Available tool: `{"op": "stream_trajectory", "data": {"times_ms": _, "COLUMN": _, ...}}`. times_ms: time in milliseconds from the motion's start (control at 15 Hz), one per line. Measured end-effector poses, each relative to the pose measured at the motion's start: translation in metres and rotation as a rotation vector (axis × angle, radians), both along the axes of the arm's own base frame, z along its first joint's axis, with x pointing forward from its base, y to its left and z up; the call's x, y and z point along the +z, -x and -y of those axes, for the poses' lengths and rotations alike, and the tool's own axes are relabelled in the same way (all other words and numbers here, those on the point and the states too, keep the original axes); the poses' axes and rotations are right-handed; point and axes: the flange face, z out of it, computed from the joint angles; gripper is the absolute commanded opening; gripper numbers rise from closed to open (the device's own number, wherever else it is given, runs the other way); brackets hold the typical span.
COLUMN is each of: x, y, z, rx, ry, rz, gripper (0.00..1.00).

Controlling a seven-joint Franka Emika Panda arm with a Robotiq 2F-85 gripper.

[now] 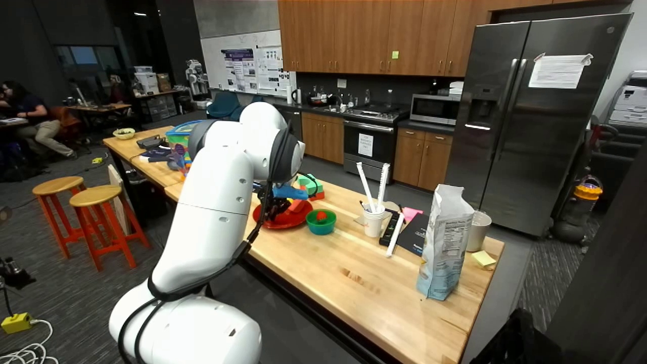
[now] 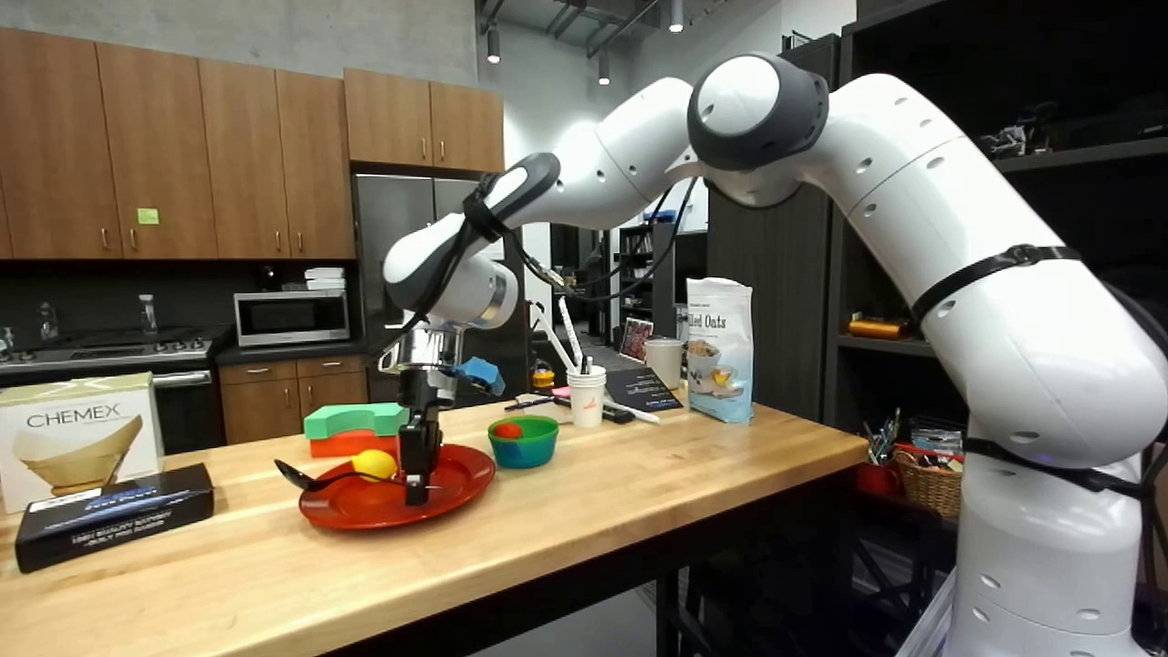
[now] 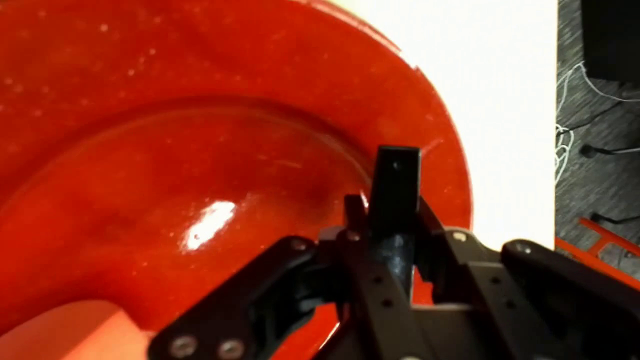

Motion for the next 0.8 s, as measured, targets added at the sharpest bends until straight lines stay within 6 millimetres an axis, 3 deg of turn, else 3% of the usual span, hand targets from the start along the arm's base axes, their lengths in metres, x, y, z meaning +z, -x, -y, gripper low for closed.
{"op": "stream_trajectory", "data": {"times_ms": 467, "x": -0.009, "y": 0.024, "z": 0.034, "rx": -0.067, "ry": 0.134, "rz": -0.202, "gripper": 0.06}}
{"op": "stream_trajectory", "data": {"times_ms": 800, "x": 0.004, "y": 0.028, "z": 0.045, "rx": 0.023, "ry": 0.382, "rz": -0.165, "gripper": 0.06}}
